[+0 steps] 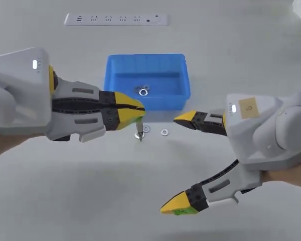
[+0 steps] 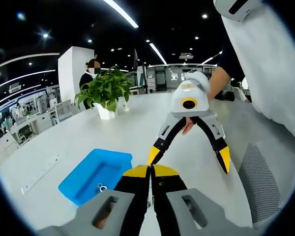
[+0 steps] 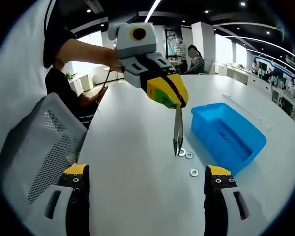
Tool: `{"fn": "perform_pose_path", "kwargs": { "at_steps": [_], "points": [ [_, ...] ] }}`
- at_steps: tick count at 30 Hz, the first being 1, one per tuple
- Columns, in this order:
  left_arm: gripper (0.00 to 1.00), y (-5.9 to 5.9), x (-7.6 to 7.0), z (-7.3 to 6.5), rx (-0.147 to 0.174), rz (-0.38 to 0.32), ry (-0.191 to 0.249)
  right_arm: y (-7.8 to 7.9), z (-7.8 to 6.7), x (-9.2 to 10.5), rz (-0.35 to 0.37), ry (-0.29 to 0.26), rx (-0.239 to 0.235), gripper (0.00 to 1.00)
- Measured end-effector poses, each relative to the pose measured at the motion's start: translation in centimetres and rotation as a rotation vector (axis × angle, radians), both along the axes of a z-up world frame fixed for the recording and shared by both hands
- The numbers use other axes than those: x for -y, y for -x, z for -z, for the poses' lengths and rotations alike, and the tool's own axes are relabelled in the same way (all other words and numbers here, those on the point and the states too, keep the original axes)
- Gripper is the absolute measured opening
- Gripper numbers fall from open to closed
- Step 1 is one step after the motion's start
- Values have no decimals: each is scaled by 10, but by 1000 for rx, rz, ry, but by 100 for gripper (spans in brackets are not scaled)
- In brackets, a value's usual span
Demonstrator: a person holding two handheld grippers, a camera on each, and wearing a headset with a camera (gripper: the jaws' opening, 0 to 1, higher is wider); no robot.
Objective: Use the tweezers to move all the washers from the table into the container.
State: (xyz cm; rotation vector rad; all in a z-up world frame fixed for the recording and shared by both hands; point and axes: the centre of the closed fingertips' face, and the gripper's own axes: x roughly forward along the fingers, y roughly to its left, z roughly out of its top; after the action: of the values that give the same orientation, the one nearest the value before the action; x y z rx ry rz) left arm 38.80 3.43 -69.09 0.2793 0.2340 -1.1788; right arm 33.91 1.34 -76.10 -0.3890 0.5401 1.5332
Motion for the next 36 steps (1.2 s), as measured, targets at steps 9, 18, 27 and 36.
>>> {"fn": "perform_pose_path", "kwargs": {
  "at_steps": [9,18,27,36],
  "points": [
    [4,-1,-2,0,-50,-8,23,-7,2,-13,-32,-22,-22,95],
    [4,-7,-4,2,-77,2,12,-30,-1,-38,-68,-80,-70,71],
    [4,-6,-6,3,-92,2,2,-40,14,-61,-144,-51,-20,38],
    [4,-1,-2,4,-98,9,-9,-44,13,-63,-164,-46,10,19]
  ]
}}
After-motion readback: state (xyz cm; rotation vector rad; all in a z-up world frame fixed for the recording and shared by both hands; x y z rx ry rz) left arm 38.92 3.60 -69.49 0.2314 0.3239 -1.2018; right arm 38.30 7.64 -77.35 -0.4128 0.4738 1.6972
